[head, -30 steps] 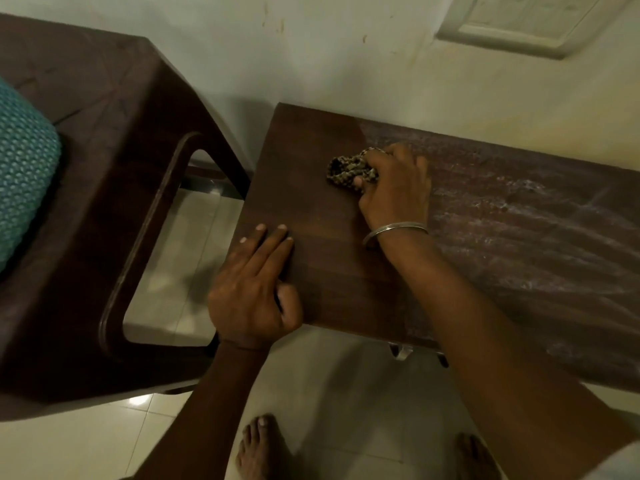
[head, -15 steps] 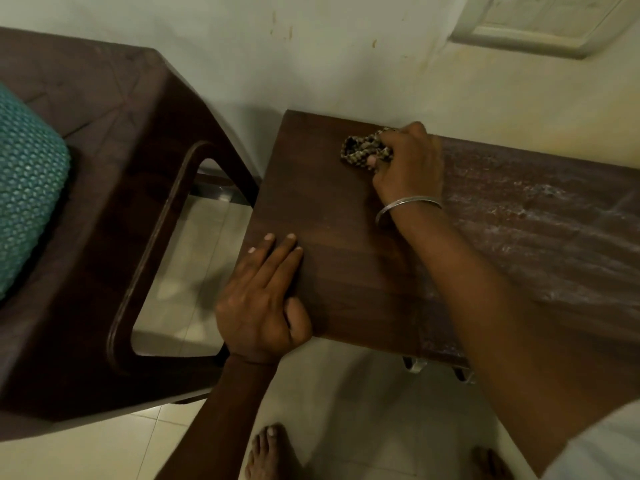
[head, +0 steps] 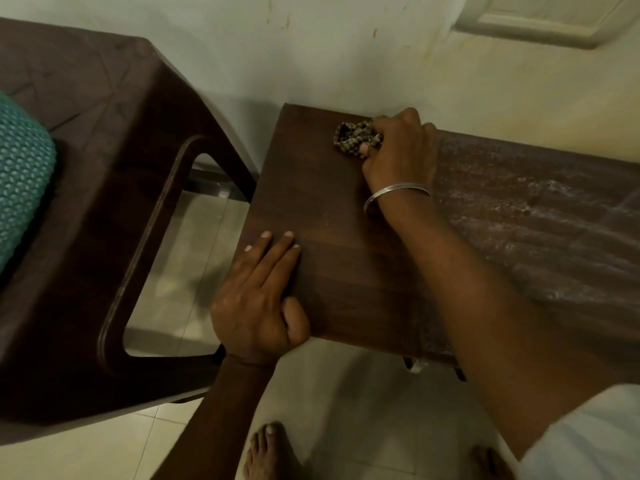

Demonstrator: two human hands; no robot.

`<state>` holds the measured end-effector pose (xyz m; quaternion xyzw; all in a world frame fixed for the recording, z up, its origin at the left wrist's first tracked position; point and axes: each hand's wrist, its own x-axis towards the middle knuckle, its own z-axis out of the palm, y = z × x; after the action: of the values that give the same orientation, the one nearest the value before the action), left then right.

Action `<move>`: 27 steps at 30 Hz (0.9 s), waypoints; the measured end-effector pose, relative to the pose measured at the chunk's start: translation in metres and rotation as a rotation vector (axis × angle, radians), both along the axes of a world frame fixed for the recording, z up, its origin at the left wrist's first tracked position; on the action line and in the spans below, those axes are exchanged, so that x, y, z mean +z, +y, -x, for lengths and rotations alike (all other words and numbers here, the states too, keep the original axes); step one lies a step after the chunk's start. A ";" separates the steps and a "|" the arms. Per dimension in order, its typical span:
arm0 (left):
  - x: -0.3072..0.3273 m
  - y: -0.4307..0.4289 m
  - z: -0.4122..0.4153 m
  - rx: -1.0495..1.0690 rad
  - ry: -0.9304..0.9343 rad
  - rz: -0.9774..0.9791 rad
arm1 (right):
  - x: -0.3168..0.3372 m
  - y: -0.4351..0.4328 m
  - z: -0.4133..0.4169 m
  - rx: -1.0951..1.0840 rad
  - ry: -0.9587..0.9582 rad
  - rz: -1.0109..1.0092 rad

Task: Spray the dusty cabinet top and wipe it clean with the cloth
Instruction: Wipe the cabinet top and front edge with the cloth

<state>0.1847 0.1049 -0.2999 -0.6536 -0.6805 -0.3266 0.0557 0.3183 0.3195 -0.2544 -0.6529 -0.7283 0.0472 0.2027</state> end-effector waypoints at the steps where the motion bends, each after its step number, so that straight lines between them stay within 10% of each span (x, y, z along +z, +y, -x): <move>1: 0.000 0.000 0.000 0.000 0.001 -0.001 | 0.002 0.008 0.003 0.002 -0.012 0.014; 27: 0.000 0.001 0.001 0.008 0.030 -0.024 | 0.002 -0.037 -0.036 0.120 -0.034 -0.007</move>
<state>0.1838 0.1064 -0.2997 -0.6549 -0.6784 -0.3243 0.0751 0.3544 0.2826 -0.2527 -0.6081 -0.7696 0.0457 0.1892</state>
